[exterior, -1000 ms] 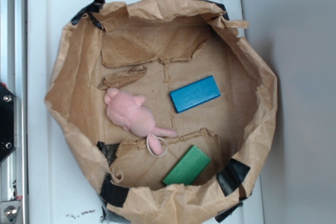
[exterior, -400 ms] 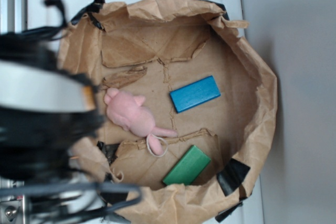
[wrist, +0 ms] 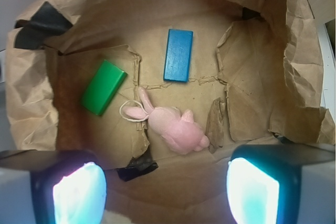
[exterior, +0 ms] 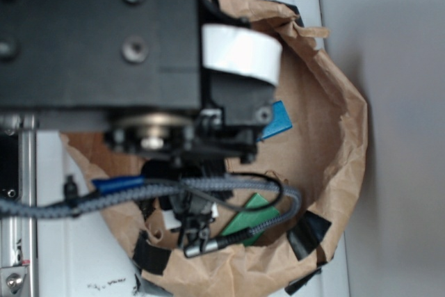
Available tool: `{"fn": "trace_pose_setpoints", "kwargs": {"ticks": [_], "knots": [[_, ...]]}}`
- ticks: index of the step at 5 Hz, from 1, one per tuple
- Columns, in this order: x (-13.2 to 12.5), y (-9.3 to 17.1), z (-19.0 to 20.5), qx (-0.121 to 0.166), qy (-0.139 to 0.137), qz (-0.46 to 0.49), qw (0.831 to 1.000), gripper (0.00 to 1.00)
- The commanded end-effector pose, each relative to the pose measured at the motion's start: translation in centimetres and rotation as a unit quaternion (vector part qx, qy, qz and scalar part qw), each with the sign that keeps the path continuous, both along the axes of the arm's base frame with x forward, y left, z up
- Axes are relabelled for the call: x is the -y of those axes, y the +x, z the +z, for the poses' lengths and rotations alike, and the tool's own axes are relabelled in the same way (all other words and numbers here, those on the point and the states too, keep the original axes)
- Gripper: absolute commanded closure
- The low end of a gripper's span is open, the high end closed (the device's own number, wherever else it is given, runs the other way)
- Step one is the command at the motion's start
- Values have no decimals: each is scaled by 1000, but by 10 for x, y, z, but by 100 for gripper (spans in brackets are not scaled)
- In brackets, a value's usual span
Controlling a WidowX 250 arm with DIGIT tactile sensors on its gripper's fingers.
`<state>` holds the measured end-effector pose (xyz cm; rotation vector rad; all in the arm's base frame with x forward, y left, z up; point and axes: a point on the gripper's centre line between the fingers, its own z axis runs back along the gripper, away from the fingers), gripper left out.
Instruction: Grab the blue block.
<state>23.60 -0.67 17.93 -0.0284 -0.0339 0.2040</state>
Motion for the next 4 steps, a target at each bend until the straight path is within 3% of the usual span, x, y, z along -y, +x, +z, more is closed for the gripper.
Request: {"fn": "trace_pose_setpoints", "kwargs": {"ticks": [1,2,3,4], "knots": [[-5,4,14,27,1,5,1000,0],[-5,4,14,27,1,5,1000,0],[-6,28,-6,52,8,37,998,0],[-12,42,-20,59,-1,40,997,0]]}}
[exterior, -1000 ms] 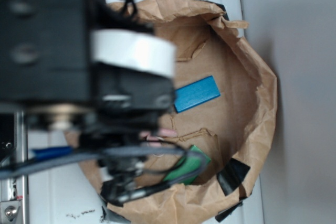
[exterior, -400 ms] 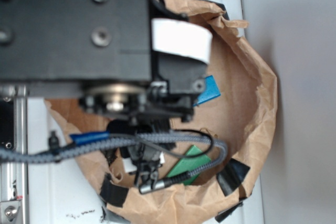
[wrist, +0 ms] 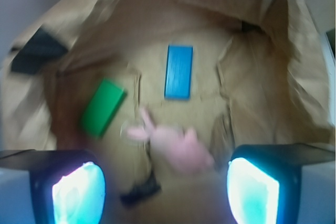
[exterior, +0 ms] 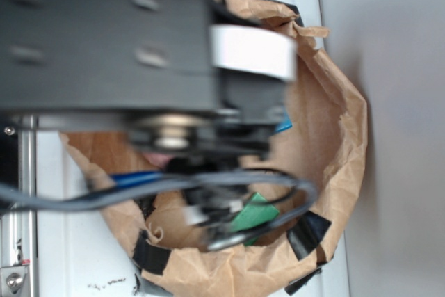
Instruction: Grab the blue block.
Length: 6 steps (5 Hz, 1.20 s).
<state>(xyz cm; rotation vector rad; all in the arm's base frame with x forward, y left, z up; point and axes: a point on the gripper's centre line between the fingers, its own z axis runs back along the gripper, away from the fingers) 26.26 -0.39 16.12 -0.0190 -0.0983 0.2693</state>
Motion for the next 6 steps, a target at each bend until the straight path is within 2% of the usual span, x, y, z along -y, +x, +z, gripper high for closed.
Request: {"fn": "trace_pose_setpoints", "kwargs": {"ticks": [1,2,3,4,6], "knots": [[-20,26,-14,42,-19,0,999,0],[-36,34,-32,53,-5,-1,999,0],[-49,38,-56,40,12,8,999,0],[-45,35,-71,25,-3,-7,1000,0],[-41,47,-91,33,-5,10,999,0]]}}
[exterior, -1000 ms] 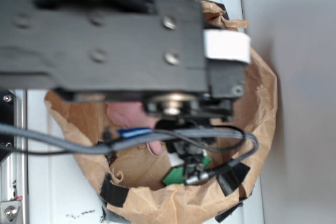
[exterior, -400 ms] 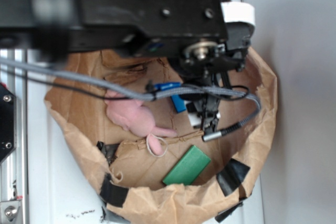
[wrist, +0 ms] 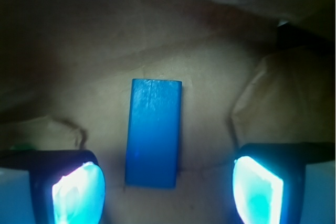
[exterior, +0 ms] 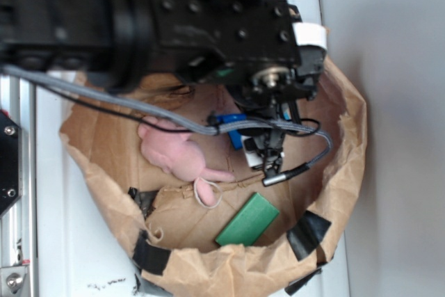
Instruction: Grab the blue block.
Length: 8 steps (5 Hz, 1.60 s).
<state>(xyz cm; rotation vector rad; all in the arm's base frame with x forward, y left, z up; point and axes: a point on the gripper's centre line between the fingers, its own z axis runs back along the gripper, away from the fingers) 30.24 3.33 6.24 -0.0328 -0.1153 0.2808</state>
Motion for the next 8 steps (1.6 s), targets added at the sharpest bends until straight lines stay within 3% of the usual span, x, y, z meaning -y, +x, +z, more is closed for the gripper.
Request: {"fn": "trace_pose_setpoints", "kwargs": {"ticks": [1,4,5,7,8], "knots": [[-3,7,8,24,2,4,1000,0],[-3,7,8,24,2,4,1000,0],[-3,10,-9,14,-2,-8,1000,0],[2,15,-34,14,20,0,1000,0],[1,17,-32,30,23,9,999,87]]}}
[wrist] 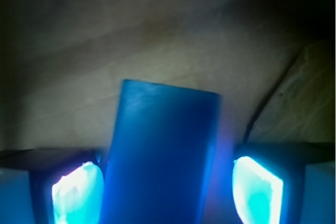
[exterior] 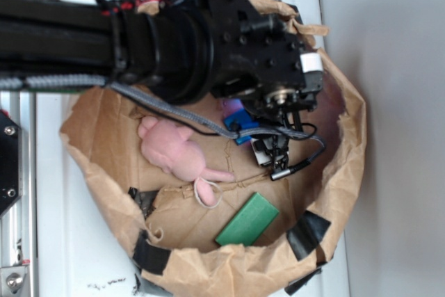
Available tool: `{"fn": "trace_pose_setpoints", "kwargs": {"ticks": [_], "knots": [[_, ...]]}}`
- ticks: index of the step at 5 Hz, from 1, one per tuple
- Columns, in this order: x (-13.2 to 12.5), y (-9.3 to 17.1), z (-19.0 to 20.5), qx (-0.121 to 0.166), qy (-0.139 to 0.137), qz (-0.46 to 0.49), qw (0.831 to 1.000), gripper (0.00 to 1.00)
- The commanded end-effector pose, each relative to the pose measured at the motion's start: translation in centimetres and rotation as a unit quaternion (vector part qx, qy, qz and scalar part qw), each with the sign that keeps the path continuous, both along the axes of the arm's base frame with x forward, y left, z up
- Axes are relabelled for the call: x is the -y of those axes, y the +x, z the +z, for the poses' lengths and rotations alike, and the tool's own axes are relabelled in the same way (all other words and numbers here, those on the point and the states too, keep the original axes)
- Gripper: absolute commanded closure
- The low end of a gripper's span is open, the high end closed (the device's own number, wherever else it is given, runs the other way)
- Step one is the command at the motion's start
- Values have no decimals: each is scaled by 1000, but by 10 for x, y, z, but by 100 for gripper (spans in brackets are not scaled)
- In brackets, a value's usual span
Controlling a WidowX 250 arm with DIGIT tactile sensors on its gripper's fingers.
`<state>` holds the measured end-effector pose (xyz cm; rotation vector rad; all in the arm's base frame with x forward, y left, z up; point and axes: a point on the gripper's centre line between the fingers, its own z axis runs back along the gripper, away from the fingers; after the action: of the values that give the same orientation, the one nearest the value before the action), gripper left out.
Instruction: Grab the blue block.
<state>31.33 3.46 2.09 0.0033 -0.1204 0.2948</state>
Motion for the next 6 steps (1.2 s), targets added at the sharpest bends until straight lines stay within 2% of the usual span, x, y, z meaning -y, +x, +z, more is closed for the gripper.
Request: {"fn": "trace_pose_setpoints", "kwargs": {"ticks": [1,3,4,5,6], "knots": [[0,10,14,37,4,10,999,100],[0,10,64,35,-26,33,998,100],[1,-1,105,11,-73,37,997,100],[-4,-12,135,4,-91,41,995,100],[-6,-22,141,26,-89,29,995,100]]}}
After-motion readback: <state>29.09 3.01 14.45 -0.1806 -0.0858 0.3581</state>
